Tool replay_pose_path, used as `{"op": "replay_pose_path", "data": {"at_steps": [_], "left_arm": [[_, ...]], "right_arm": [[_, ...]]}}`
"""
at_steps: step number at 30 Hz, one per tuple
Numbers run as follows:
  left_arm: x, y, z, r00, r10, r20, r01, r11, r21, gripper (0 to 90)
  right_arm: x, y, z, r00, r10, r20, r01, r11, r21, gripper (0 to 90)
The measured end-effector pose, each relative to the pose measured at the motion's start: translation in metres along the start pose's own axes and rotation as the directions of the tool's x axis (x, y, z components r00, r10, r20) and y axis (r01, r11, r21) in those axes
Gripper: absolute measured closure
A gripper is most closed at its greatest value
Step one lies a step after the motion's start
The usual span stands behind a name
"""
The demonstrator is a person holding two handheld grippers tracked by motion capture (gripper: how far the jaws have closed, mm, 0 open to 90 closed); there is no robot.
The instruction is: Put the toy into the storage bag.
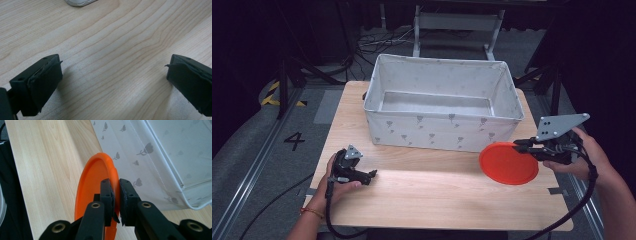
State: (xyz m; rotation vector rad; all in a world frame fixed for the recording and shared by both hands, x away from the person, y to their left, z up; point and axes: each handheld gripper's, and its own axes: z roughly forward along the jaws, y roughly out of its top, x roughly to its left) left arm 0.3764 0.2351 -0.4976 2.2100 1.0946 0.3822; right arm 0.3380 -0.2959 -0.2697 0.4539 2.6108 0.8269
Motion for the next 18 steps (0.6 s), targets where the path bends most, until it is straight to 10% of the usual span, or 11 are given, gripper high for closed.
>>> {"op": "replay_pose_path", "data": {"at_steps": [18], "left_arm": [[0.000, 0.000, 0.000, 1.0000, 0.000, 0.000, 0.000, 1.0000, 0.000, 0.5]], "right_arm": [[-0.020, 0.025, -0.027, 0.9978, -0.067, -0.004, 0.066, 0.998, -0.009, 82.4]]}}
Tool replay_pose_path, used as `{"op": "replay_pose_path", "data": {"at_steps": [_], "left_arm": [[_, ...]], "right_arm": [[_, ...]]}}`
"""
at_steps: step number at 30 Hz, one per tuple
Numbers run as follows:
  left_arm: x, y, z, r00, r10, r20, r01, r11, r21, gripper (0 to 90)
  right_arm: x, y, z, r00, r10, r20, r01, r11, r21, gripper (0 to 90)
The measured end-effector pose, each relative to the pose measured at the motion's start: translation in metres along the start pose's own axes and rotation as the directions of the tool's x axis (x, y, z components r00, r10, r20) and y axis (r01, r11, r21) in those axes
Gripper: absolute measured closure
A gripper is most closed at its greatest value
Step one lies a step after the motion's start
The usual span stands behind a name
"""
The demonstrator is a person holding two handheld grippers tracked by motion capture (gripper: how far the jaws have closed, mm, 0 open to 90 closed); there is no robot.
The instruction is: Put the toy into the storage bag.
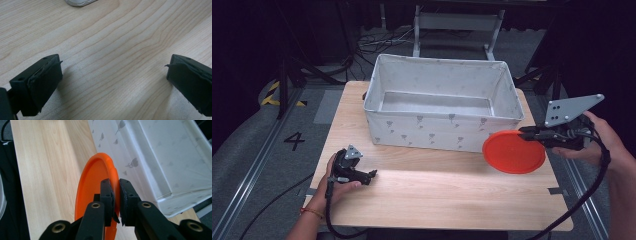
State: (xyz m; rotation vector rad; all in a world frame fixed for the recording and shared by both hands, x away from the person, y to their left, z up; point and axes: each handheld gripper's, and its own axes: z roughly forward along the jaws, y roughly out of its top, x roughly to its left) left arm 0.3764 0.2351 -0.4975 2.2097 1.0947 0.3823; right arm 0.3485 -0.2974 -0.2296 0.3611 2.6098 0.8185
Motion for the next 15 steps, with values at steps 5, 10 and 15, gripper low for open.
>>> {"op": "replay_pose_path", "data": {"at_steps": [5, 10, 15], "left_arm": [[0.000, 0.000, 0.000, 1.0000, 0.003, -0.002, -0.003, 1.0000, -0.001, 0.5], [0.000, 0.000, 0.000, 1.0000, 0.003, -0.002, -0.003, 1.0000, 0.000, 0.5], [0.000, 0.000, 0.000, 1.0000, 0.003, -0.002, -0.003, 1.0000, -0.001, 0.5]], "right_arm": [[-0.007, 0.012, -0.009, 0.9997, -0.011, 0.020, 0.011, 1.000, -0.011, 82.4], [-0.017, 0.031, -0.022, 0.9990, -0.018, 0.040, 0.020, 0.999, -0.038, 82.5], [-0.032, 0.051, -0.035, 0.9976, -0.017, 0.067, 0.021, 0.998, -0.064, 82.5]]}}
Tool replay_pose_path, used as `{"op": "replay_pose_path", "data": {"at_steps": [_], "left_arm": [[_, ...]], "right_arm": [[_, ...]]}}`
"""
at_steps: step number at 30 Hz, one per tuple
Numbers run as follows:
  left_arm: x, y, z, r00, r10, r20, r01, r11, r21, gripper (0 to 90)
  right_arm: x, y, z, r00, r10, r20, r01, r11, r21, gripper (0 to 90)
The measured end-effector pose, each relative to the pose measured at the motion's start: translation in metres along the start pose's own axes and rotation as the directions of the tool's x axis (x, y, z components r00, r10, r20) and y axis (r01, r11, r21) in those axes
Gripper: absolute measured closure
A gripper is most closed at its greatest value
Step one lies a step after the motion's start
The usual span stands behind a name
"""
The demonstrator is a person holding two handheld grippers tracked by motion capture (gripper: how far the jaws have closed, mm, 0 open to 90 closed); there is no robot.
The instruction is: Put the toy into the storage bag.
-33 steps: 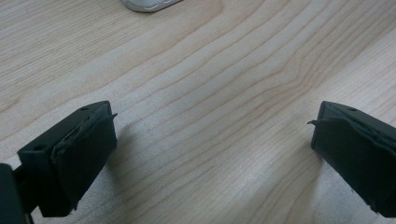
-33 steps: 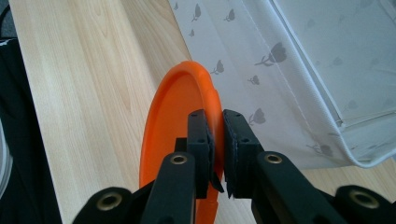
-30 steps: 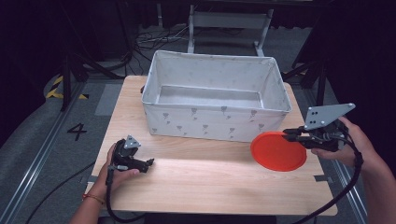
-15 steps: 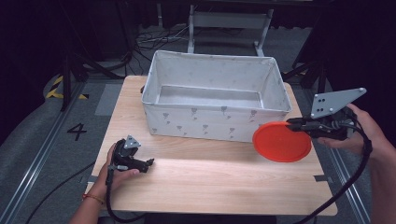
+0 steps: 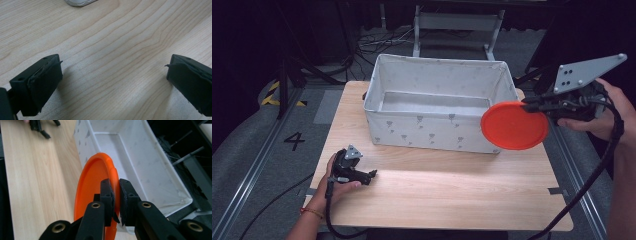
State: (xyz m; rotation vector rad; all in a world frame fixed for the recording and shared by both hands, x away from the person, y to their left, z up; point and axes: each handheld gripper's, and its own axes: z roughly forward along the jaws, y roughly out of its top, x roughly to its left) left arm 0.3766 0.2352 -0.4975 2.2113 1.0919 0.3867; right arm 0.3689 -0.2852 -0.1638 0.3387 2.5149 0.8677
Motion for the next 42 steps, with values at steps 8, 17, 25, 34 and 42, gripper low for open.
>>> {"op": "replay_pose_path", "data": {"at_steps": [8, 17, 25, 34, 42], "left_arm": [[0.000, 0.000, 0.000, 1.0000, -0.003, 0.003, 0.003, 1.0000, 0.001, 0.5], [0.000, 0.000, 0.000, 1.0000, -0.003, 0.003, 0.003, 1.0000, 0.001, 0.5], [0.000, 0.000, 0.000, 1.0000, -0.003, 0.005, 0.003, 1.0000, 0.004, 0.5], [0.000, -0.001, -0.001, 0.9999, 0.010, 0.005, -0.010, 0.9999, 0.005, 0.6], [0.000, -0.002, -0.002, 1.0000, 0.007, 0.006, -0.007, 1.0000, 0.001, 1.0]], "right_arm": [[-0.026, 0.016, 0.002, 0.9998, 0.007, 0.020, -0.007, 1.000, 0.003, 82.5], [-0.056, 0.023, 0.014, 0.9975, 0.037, 0.060, -0.038, 0.999, 0.014, 82.4], [-0.076, 0.026, 0.039, 0.9956, 0.020, 0.091, -0.023, 0.999, 0.040, 82.4], [-0.095, 0.017, 0.073, 0.9947, 0.069, 0.077, -0.071, 0.997, 0.028, 82.4], [-0.095, 0.010, 0.102, 0.9983, 0.043, 0.039, -0.046, 0.995, 0.089, 82.4]]}}
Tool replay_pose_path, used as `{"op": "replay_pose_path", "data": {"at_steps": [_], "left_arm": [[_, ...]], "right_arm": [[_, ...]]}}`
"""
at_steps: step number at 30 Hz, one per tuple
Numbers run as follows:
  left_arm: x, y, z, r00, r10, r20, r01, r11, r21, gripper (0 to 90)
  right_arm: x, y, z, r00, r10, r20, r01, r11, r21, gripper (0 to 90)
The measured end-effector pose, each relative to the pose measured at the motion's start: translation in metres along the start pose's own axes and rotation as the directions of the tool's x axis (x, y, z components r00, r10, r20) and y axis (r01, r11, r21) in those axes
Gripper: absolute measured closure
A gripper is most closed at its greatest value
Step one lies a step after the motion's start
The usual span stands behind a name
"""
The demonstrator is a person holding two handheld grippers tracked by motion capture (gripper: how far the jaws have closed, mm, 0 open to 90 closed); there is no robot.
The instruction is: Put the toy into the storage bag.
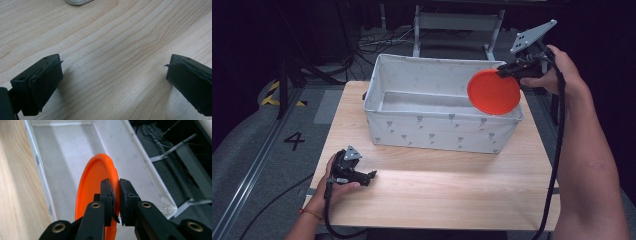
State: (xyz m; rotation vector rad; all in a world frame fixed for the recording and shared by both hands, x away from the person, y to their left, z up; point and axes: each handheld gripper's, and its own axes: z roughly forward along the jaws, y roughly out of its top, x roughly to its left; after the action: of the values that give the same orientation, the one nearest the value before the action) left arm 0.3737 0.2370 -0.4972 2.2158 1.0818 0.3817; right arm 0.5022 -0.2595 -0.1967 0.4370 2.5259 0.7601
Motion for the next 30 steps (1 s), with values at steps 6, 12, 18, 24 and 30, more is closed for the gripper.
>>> {"op": "replay_pose_path", "data": {"at_steps": [6, 12, 18, 24, 30], "left_arm": [[0.000, 0.000, 0.000, 1.0000, 0.000, 0.000, 0.000, 1.0000, 0.000, 1.0], [-0.001, -0.001, -0.001, 1.0000, -0.004, 0.000, 0.004, 1.0000, 0.002, 1.1], [0.000, -0.001, -0.001, 1.0000, -0.003, 0.003, 0.003, 1.0000, 0.002, 1.3], [0.000, -0.001, -0.001, 1.0000, -0.002, 0.003, 0.002, 1.0000, 0.002, 1.2], [0.000, -0.001, -0.001, 1.0000, -0.002, 0.003, 0.002, 1.0000, 0.002, 1.2]], "right_arm": [[0.002, -0.011, 0.017, 0.9987, -0.006, -0.050, 0.008, 0.999, 0.032, 82.4], [0.012, -0.014, 0.039, 0.9935, -0.034, -0.109, 0.046, 0.993, 0.110, 82.4], [0.021, -0.017, 0.057, 0.9855, -0.067, -0.156, 0.095, 0.979, 0.182, 82.3], [0.031, -0.015, 0.072, 0.9681, -0.117, -0.221, 0.163, 0.965, 0.203, 82.3], [0.041, -0.013, 0.091, 0.9541, -0.135, -0.267, 0.208, 0.940, 0.270, 82.0]]}}
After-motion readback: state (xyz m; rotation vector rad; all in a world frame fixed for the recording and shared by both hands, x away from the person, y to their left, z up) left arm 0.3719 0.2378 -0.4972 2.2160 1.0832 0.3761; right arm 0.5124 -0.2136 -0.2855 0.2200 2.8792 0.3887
